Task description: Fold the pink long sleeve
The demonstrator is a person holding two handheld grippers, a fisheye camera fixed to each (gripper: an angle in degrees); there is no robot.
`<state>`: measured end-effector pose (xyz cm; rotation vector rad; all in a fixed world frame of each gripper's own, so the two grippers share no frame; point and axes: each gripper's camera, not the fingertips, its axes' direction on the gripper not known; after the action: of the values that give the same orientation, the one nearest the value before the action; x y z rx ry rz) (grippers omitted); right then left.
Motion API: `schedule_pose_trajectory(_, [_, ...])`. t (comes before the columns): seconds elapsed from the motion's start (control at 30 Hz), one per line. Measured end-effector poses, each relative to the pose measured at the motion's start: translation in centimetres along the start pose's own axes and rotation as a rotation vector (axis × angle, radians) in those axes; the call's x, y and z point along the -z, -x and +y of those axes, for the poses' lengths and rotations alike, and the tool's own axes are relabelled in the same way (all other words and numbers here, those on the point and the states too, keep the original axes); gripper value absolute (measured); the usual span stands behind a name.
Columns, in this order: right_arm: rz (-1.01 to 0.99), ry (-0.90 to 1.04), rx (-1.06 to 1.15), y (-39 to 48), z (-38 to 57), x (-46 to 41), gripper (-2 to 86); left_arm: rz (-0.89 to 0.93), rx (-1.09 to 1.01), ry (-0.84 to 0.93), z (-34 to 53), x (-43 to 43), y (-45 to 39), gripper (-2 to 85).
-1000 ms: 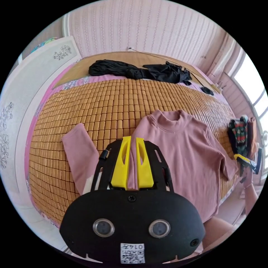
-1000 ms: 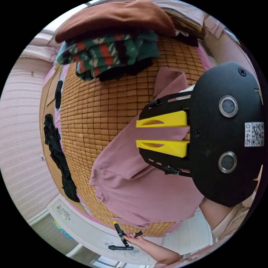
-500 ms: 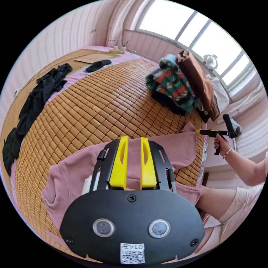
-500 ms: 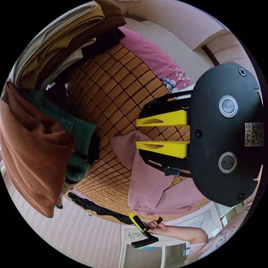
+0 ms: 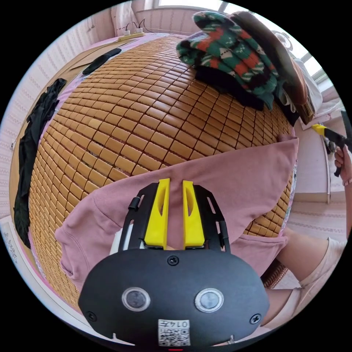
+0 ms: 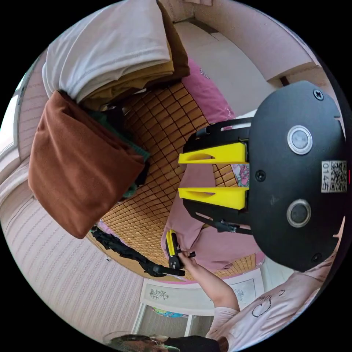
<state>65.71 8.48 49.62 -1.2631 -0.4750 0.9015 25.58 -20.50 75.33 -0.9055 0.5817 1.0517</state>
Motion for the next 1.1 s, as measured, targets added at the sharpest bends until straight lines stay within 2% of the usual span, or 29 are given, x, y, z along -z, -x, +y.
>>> schedule_pose_trajectory(0.1, [0.209, 0.071, -0.016, -1.7, 0.9, -3.6, 10.5, 0.004, 0.012, -0.009, -0.1, -0.1, 0.1, 5.1])
schedule_pose_trajectory(0.13, [0.209, 0.08, -0.056, -2.6, 1.4, -4.8, 10.6, 0.0, 0.009, -0.011, -0.1, -0.2, 0.0, 4.9])
schedule_pose_trajectory(0.17, [0.17, 0.088, -0.081, -3.1, 1.6, -5.3, 10.6, -0.006, 0.004, -0.016, -0.1, -0.2, -0.1, 4.4])
schedule_pose_trajectory(0.23, [-0.03, 0.072, -0.132, -4.3, 2.5, -6.4, 7.4, -0.006, -0.01, -0.025, 0.0, -0.3, -0.2, 3.1])
schedule_pose_trajectory(0.3, [-0.115, 0.059, -0.145, -4.6, 3.5, -6.1, 4.1, 0.011, 0.001, -0.036, 0.2, -0.3, 0.1, 1.0])
schedule_pose_trajectory(0.47, [-0.206, 0.061, -0.171, -4.5, 6.2, -2.3, 2.4, 0.036, 0.034, -0.059, 0.9, 0.1, 0.5, -0.6])
schedule_pose_trajectory(0.53, [-0.3, 0.064, -0.19, -4.0, 6.2, -0.1, 2.1, 0.037, 0.031, -0.088, 1.3, 1.0, 0.5, -0.7])
schedule_pose_trajectory(0.6, [-0.312, 0.058, -0.191, -3.5, 5.5, 1.1, 1.9, 0.029, 0.025, -0.162, 1.6, 2.9, 0.7, -0.6])
schedule_pose_trajectory(0.7, [-0.182, -0.033, -0.219, -4.1, 3.5, 1.3, 1.6, 0.016, 0.085, -0.208, 1.5, 3.4, 1.8, 0.0])
schedule_pose_trajectory(0.8, [-0.082, -0.037, -0.219, -3.5, 1.5, -1.3, 1.4, 0.042, 0.158, -0.131, 1.1, 1.3, 3.2, 1.8])
schedule_pose_trajectory(0.87, [-0.061, 0.016, -0.118, -1.1, 0.6, -3.6, 1.2, 0.057, 0.172, -0.114, 1.4, 0.7, 3.6, 2.7])
schedule_pose_trajectory(1.03, [0.271, 0.106, 0.169, 7.5, -0.8, -11.0, 0.1, 0.041, 0.182, -0.126, 2.8, 1.1, 3.9, 3.7])
schedule_pose_trajectory(1.1, [0.384, 0.076, 0.235, 9.6, -0.5, -11.7, -0.1, 0.034, 0.186, -0.132, 3.5, 1.4, 4.0, 4.3])
